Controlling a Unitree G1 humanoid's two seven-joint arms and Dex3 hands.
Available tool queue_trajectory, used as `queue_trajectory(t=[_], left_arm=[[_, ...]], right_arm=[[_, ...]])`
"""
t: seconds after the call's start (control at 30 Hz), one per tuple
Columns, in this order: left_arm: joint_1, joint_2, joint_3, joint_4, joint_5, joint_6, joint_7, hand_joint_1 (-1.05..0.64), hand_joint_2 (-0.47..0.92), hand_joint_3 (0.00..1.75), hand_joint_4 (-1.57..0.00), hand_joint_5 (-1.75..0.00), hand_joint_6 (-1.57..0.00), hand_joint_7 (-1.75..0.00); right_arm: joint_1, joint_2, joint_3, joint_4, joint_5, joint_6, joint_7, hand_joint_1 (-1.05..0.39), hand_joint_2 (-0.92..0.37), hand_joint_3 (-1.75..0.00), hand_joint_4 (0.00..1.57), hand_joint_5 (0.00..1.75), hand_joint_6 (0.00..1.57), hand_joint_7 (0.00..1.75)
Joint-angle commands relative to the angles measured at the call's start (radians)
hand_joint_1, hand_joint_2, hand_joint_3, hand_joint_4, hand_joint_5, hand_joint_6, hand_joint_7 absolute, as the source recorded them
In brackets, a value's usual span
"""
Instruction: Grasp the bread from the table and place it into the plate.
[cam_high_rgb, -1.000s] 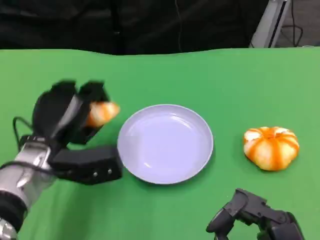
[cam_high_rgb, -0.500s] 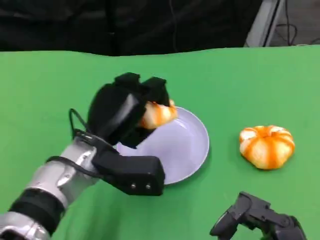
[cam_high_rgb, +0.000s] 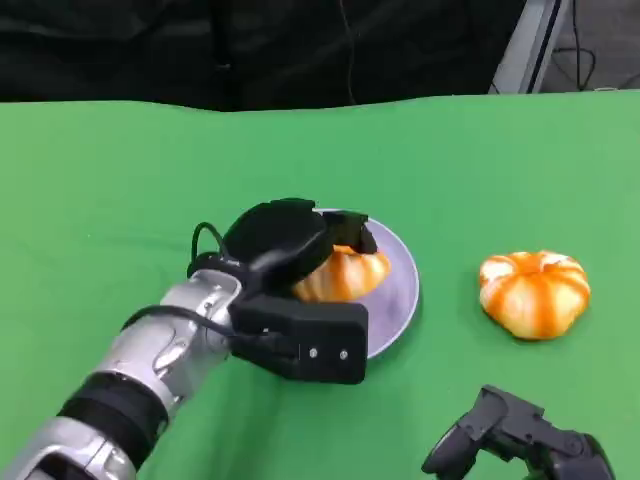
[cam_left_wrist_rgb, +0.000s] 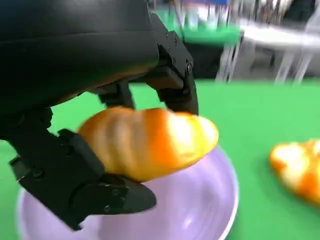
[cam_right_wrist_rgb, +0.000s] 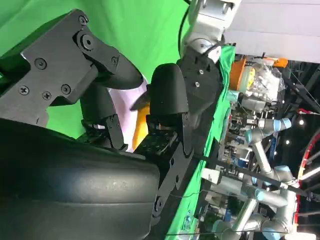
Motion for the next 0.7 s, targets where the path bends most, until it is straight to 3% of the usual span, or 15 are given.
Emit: queue_trajectory(t=[0.03, 0.23, 0.33, 0.47, 0.7], left_arm=[[-0.003, 0.031, -0.004, -0.070, -0.001, 0.053, -0.087, -0.92, 0.92, 0.36, -0.01, -0.22, -0.13, -0.03], [0.005, 0.034, -0.004, -0.095, -0.002, 0.071, -0.102, -0.94, 0.92, 0.36, 0.00, -0.19, -0.12, -0.02], [0.022, 0.060, 0.002, -0.158, -0.013, 0.101, -0.176, -1.00, 0.92, 0.47, 0.00, -0.04, -0.02, 0.00], [0.032, 0.065, 0.005, -0.187, -0.014, 0.119, -0.200, -1.02, 0.92, 0.50, 0.00, 0.00, 0.00, 0.00], [0.132, 0.174, 0.083, -0.425, -0.101, 0.144, -0.342, -1.01, 0.92, 0.49, 0.00, 0.00, 0.00, 0.00]], right_arm=[[0.003, -0.005, -0.004, -0.008, 0.002, -0.012, -0.004, -0.11, -0.35, -1.27, 0.70, 1.58, 0.78, 1.30], [0.003, -0.006, -0.004, -0.008, 0.002, -0.012, -0.005, -0.11, -0.36, -1.26, 0.70, 1.58, 0.78, 1.30], [-0.001, -0.011, -0.012, -0.005, 0.012, -0.016, -0.001, -0.10, -0.36, -1.25, 0.70, 1.59, 0.78, 1.30], [-0.002, -0.012, -0.013, -0.004, 0.013, -0.016, 0.000, -0.09, -0.36, -1.25, 0.70, 1.59, 0.78, 1.30], [-0.001, -0.013, -0.016, -0.006, 0.004, -0.009, -0.001, -0.10, -0.36, -1.26, 0.70, 1.59, 0.77, 1.32]])
